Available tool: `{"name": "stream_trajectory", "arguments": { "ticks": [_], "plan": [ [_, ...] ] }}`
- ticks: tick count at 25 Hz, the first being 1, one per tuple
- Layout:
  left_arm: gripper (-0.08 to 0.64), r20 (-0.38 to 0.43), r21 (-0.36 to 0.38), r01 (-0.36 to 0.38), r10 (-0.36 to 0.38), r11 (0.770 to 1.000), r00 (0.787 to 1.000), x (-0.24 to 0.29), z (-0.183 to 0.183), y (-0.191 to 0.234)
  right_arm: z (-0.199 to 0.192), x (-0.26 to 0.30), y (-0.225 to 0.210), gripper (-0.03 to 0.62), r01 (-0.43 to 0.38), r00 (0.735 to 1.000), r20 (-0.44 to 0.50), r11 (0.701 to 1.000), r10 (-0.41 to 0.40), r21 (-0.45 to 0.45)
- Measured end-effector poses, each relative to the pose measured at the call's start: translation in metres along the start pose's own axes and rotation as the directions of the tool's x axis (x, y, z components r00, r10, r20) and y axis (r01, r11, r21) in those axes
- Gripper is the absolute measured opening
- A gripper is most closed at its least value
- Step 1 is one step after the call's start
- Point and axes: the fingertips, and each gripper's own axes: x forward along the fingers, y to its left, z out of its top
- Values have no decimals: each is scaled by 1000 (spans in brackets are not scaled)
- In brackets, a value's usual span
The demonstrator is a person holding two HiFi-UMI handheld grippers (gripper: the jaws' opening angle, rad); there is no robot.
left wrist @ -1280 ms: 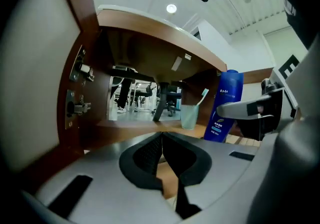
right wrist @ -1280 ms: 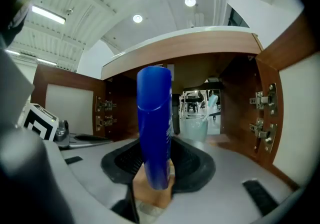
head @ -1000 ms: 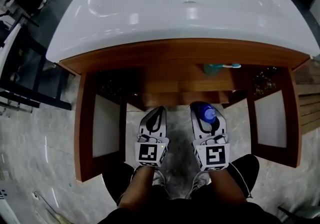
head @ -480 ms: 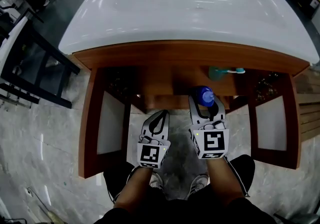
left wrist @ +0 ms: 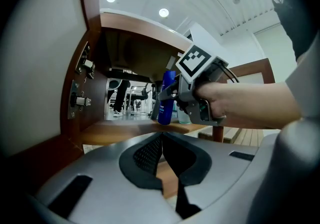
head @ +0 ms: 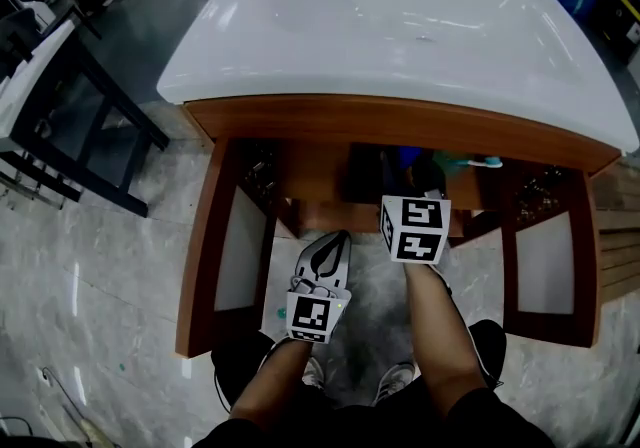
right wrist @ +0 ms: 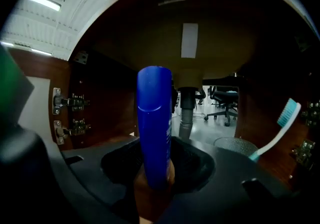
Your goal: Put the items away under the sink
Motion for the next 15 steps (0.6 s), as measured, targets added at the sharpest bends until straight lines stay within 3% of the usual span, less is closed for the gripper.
{"name": "stream_trajectory", "arguments": {
  "ticks": [5,15],
  "plan": [
    [21,4,-9,-14,14,1000,1000,-3,-1,5,-3,24,6,166,-2,998,-66,1000,2,-13],
    [21,1,-8,-7,7,1000,1000,1,-4,2,-3,29,0,176,15,1000,-17,1000,-15,-12]
  ]
}}
